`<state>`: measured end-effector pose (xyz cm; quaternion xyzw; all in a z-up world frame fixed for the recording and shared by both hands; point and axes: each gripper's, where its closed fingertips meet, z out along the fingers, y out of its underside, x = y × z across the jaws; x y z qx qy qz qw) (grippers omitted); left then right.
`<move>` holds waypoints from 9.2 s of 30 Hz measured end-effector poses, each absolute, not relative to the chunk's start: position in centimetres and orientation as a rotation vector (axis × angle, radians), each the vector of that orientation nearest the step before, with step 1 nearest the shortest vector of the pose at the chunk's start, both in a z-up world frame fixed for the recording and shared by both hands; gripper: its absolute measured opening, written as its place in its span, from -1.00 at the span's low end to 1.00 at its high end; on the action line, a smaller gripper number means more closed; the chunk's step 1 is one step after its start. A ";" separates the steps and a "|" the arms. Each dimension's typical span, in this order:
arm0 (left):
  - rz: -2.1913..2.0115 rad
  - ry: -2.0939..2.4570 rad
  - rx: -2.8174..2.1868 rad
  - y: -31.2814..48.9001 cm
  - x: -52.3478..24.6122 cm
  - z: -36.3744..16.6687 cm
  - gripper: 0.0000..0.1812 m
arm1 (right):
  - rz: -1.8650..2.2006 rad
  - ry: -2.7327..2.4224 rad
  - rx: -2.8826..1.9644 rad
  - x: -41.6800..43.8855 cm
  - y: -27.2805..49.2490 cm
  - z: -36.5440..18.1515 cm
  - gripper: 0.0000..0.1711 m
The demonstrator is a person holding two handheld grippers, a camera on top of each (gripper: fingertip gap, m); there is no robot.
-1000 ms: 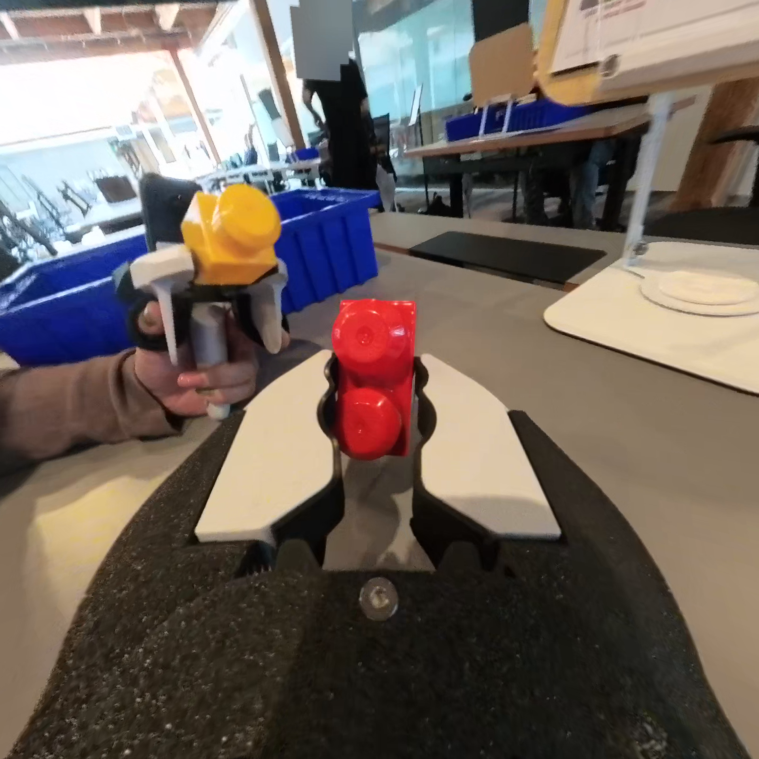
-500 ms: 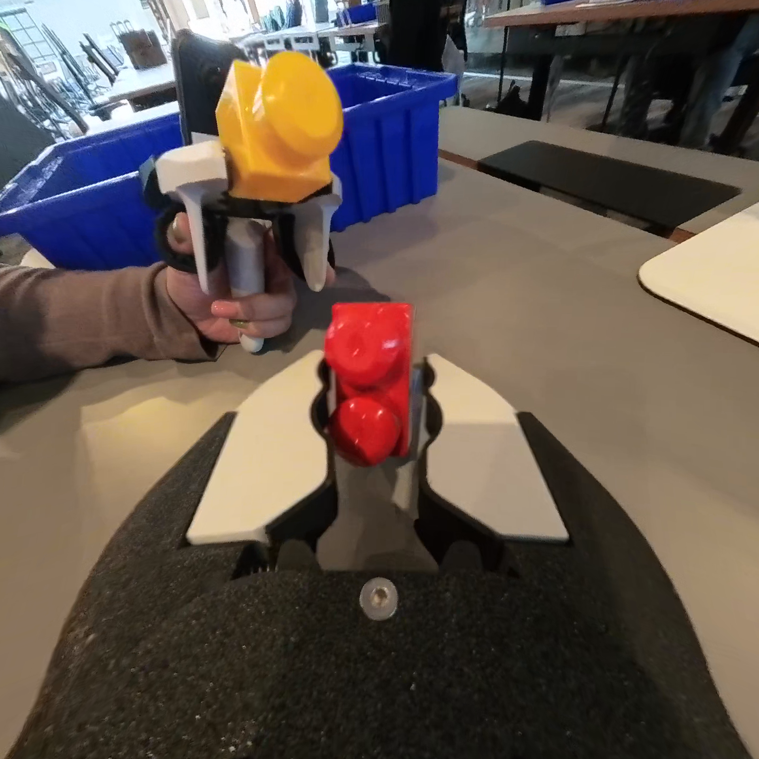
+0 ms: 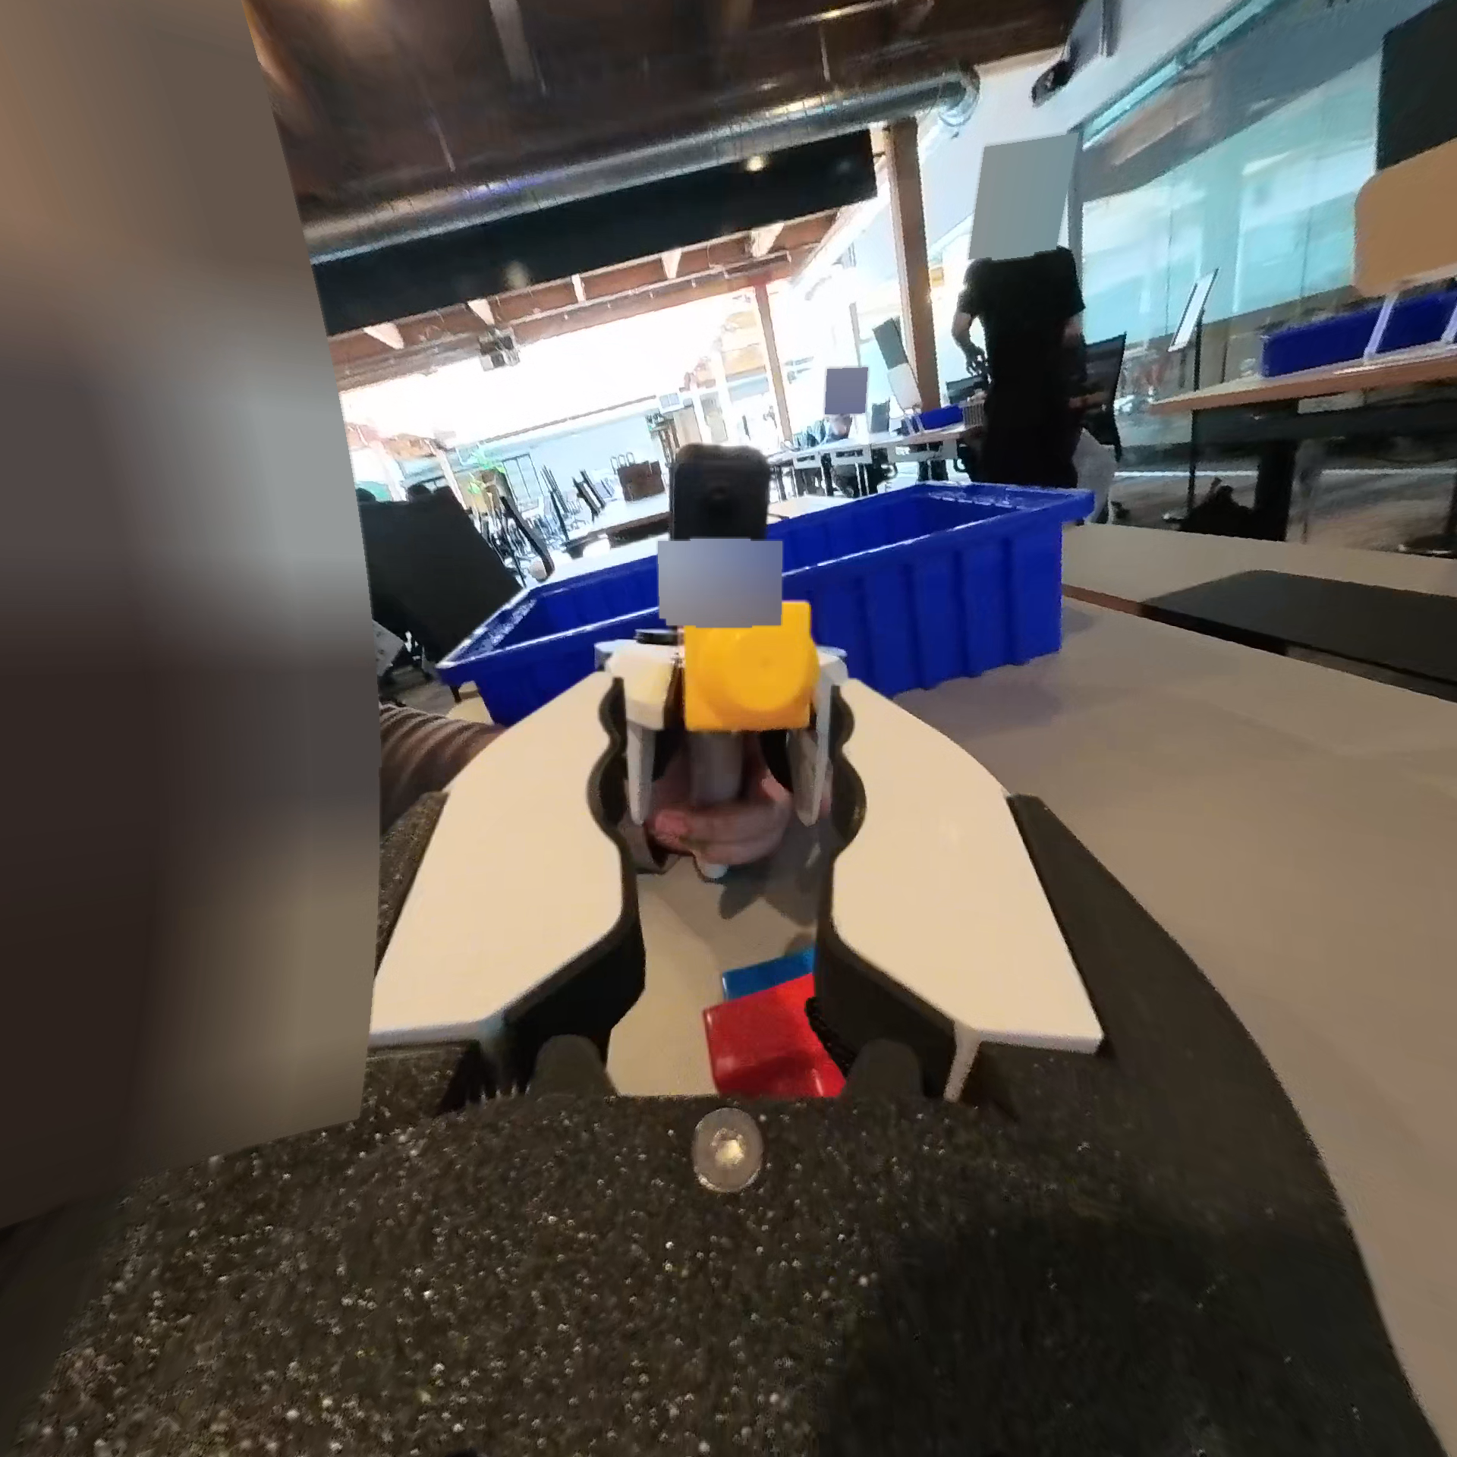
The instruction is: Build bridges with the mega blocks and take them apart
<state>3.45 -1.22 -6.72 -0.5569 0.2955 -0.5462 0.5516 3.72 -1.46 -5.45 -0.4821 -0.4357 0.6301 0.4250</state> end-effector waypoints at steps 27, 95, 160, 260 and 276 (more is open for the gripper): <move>-1.266 0.517 -1.335 0.8 2.2 -6.5 -0.26 | -0.368 -0.294 -1.542 32.1 11.6 0.8 -0.63; -1.194 0.710 -1.254 -1.5 3.9 -6.3 -0.60 | -0.716 -0.303 -1.578 35.4 11.4 -0.1 -0.31; -1.259 0.584 -1.187 -0.7 2.6 -5.3 -0.54 | 0.100 -1.379 -1.551 20.0 6.1 -10.0 -0.55; -0.169 0.510 -1.072 -4.6 3.3 -4.4 -0.35 | 0.414 -0.825 -1.121 11.2 3.0 -6.1 -0.30; -0.088 0.357 -1.181 -8.9 1.7 -4.2 0.11 | 0.487 -0.835 -1.108 11.9 -2.6 -5.1 -0.27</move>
